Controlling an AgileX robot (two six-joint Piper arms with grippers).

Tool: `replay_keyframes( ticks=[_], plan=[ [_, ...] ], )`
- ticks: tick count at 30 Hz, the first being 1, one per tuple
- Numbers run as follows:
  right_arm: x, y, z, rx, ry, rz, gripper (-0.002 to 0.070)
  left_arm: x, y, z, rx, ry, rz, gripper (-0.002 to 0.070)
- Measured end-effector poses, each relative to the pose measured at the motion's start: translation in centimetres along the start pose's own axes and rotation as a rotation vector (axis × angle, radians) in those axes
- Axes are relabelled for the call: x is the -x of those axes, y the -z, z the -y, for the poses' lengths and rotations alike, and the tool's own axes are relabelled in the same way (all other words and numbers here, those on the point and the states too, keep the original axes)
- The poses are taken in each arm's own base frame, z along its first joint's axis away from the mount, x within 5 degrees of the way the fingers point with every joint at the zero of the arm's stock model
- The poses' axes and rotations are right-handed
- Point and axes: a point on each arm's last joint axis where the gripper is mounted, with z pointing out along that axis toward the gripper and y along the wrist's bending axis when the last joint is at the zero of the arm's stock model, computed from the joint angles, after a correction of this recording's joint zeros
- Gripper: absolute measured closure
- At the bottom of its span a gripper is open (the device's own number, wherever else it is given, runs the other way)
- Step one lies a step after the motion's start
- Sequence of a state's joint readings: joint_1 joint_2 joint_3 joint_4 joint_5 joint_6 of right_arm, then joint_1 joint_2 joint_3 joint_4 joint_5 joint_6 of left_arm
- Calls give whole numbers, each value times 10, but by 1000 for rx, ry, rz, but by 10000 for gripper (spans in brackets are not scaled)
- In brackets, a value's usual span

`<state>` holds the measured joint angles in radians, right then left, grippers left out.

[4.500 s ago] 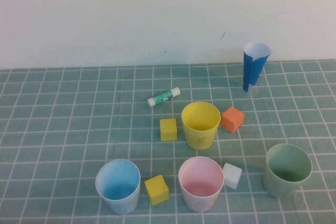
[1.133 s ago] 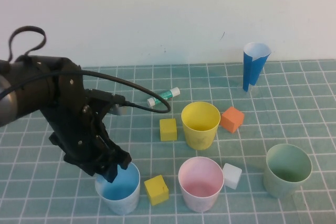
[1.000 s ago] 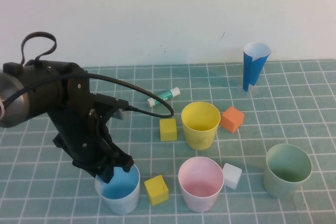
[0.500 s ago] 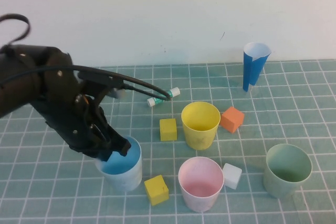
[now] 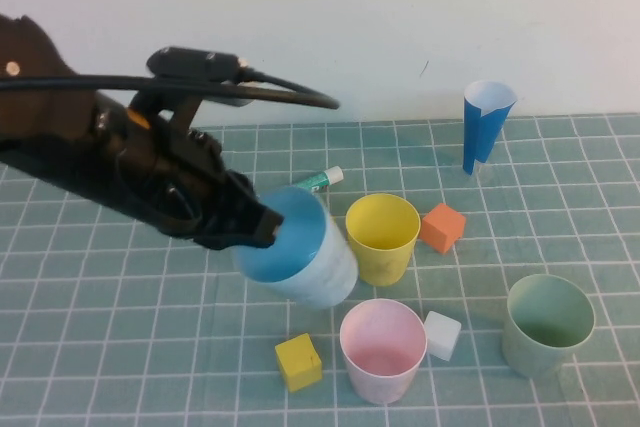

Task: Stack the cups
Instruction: Place the blue cup on the pink cup

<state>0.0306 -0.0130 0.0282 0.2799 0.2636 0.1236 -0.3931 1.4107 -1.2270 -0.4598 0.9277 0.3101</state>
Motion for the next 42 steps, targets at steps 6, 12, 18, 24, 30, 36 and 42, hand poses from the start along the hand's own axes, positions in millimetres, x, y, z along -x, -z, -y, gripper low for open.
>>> replay_keyframes(
  ticks=[6, 12, 18, 24, 30, 36, 42],
  plan=[
    [2, 0, -4, 49, -181, 17, 657, 13, -20, 29, -17, -135, -17, 669],
    [2, 0, -6, 67, -241, 19, 657, 19, -58, 46, 54, -231, -113, 669],
    [2, 0, -6, 69, -248, 19, 657, 29, -75, 43, 107, -229, -139, 669],
    [2, 0, -6, 69, -238, 19, 657, 29, -87, 41, 103, -213, -179, 669],
    [3, 0, -6, 70, -236, 29, 657, 26, -100, 37, 107, -209, -224, 669],
    [4, 0, -6, 69, -205, 32, 657, 25, -107, 35, 110, -205, -230, 669],
    [0, 0, -6, 69, -140, -6, 657, 25, -110, 34, 111, -202, -232, 643]
  ],
)
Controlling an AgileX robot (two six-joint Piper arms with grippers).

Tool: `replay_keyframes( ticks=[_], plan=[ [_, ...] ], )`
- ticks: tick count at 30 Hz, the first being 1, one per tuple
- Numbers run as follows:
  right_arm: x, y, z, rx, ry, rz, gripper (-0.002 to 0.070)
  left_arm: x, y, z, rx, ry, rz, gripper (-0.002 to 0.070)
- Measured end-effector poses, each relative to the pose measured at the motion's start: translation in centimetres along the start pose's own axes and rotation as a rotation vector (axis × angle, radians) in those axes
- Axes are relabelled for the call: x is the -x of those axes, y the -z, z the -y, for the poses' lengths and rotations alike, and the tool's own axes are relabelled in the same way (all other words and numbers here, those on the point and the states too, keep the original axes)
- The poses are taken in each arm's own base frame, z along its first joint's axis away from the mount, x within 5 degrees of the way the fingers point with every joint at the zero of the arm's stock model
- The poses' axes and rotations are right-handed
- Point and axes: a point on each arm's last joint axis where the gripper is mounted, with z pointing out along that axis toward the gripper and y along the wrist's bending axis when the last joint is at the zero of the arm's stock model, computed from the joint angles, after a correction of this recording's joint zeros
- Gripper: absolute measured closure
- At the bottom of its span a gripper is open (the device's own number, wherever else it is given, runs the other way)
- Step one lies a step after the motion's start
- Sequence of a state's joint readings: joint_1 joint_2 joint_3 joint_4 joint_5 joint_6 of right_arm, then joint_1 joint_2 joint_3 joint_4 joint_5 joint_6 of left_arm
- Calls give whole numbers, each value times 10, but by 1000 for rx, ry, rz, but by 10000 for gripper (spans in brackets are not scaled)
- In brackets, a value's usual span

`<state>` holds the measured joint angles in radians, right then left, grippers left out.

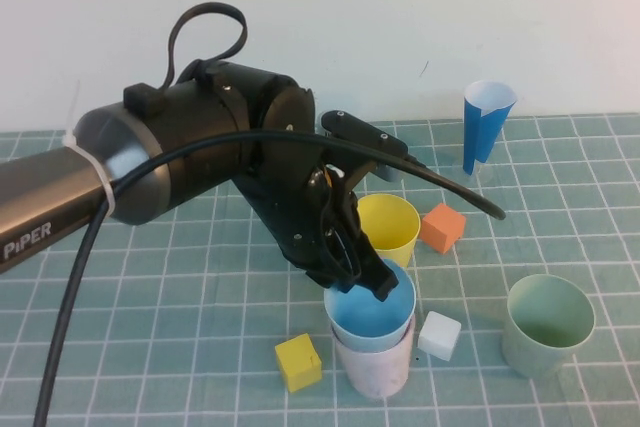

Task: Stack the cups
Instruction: Place the blue cup on the pink cup, then pick up the yellow cup

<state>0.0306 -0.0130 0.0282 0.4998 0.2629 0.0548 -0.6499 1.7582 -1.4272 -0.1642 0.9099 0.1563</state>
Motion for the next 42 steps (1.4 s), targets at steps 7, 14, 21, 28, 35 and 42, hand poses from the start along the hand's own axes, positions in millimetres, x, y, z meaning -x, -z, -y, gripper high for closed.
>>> replay_keyframes(
  ticks=[7, 14, 21, 28, 35, 42],
  plan=[
    [-1, 4, -6, 19, 86, -87, 657, 1, 0, 0, 1, 0, 6, 433],
    [44, 22, -41, 89, 348, -46, 658, 2, 16, -3, 62, -37, 57, 496],
    [80, 2, -61, 53, 617, -296, 658, -7, 58, -7, 187, -68, 194, 662],
    [117, -38, -81, 109, 762, -561, 658, -55, 74, -2, 182, -10, 298, 673],
    [141, -83, -101, 259, 751, -696, 658, -115, 84, 3, 166, 57, 357, 673],
    [147, -137, -133, 426, 829, -804, 658, -162, 94, 5, 188, 108, 431, 673]
  ],
)
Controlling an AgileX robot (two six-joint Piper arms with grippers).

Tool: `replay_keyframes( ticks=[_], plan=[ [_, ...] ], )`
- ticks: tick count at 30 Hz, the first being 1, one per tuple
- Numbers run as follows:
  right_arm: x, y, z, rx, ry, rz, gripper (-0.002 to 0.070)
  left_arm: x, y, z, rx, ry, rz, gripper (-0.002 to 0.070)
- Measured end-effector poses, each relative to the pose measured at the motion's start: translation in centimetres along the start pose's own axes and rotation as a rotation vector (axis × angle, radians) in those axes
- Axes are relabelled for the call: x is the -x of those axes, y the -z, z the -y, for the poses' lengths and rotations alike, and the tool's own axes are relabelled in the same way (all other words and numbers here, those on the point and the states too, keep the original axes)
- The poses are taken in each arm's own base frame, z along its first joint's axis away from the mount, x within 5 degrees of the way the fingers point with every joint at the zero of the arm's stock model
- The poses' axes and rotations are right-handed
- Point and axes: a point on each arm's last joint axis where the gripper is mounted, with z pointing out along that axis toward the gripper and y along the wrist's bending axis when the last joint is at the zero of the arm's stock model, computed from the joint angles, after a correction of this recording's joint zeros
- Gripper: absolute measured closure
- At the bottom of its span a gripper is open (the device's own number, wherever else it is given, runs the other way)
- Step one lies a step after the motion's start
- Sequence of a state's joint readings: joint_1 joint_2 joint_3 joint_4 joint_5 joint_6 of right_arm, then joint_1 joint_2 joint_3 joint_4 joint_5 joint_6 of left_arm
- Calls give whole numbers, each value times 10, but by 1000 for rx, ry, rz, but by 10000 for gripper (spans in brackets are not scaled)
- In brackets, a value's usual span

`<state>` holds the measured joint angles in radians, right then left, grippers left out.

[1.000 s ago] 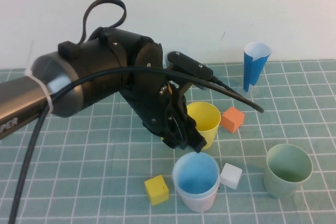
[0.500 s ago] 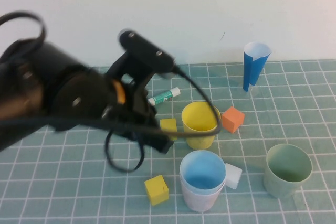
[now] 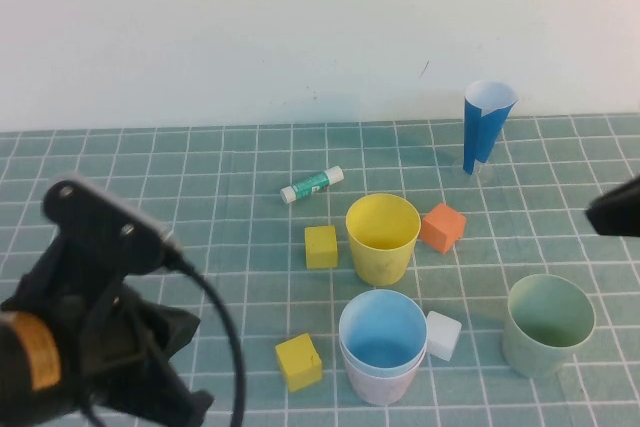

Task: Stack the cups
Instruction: Pick up the yellow cup

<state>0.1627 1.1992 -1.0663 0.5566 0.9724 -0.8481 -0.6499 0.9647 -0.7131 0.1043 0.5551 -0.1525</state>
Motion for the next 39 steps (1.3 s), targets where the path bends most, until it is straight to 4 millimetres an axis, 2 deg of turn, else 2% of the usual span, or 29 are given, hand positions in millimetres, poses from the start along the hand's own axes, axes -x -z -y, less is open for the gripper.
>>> replay_keyframes(
  ticks=[7, 13, 18, 21, 24, 26, 30, 36, 39],
  plan=[
    [49, -45, 5, 33, 129, -201, 658, -19, 17, -3, 7, 33, 55, 673],
    [74, -95, 8, 7, 148, -438, 658, -30, 23, -4, 5, 82, 68, 673],
    [99, -128, 16, -25, 126, -455, 652, -38, 26, -5, 12, 100, 31, 673],
    [111, -144, 22, -15, 106, -434, 602, -40, 28, -6, 16, 102, 15, 673],
    [120, -159, 26, -2, 91, -413, 491, -42, 28, -6, 19, 103, 1, 673],
    [125, -170, 30, -1, 88, -408, 408, -45, 27, -7, 22, 101, -9, 673],
    [126, -194, 38, 2, 69, -420, 314, -52, 24, -7, 27, 97, -34, 673],
    [113, -232, 47, 12, 34, -484, 288, -59, 21, -7, 31, 95, -55, 673],
    [106, -243, 52, -17, 20, -522, 287, -59, 21, -7, 31, 95, -58, 673]
  ],
)
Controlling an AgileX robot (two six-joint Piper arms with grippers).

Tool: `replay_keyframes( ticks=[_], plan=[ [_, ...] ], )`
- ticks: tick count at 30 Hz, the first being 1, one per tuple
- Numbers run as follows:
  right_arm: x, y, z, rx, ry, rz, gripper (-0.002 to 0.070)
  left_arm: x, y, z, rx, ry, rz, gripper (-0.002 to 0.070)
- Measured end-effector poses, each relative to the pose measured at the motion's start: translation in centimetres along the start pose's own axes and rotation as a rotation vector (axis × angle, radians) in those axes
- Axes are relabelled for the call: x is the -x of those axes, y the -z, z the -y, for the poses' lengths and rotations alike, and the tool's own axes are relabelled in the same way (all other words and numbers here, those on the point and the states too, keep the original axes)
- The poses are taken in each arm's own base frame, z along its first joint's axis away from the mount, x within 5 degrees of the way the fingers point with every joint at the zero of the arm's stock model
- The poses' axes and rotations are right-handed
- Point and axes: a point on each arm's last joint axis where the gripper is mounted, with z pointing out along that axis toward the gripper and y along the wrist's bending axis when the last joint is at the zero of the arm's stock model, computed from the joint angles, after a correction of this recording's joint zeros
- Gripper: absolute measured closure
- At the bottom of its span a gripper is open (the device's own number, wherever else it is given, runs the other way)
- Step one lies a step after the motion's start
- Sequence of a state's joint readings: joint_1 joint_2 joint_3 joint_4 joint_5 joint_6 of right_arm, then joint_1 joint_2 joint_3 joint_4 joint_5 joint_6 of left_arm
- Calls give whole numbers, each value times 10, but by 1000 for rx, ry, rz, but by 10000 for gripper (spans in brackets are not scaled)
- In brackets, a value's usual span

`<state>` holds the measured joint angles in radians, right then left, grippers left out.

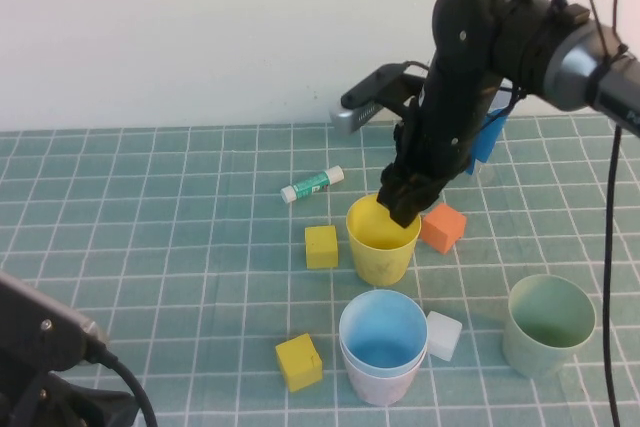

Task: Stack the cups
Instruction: Pick up the yellow cup

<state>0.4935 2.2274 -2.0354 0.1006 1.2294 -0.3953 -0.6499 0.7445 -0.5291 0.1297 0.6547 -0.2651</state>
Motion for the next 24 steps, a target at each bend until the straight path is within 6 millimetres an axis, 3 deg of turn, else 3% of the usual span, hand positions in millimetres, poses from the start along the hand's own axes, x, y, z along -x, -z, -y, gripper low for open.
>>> replay_keyframes(
  ticks=[9, 15, 20, 24],
  plan=[
    [1, -19, 3, 2, -27, -37, 319, 0, 0, -1, 14, -15, 4, 673],
    [5, -40, -3, 117, -35, -15, 619, 0, 0, -1, 15, -16, 4, 673],
    [9, -36, -2, 98, -25, 7, 659, 0, 0, -1, 15, -16, 4, 673],
    [14, -3, 2, 21, 7, 56, 660, 0, 0, -1, 15, -16, 2, 673]
  ],
)
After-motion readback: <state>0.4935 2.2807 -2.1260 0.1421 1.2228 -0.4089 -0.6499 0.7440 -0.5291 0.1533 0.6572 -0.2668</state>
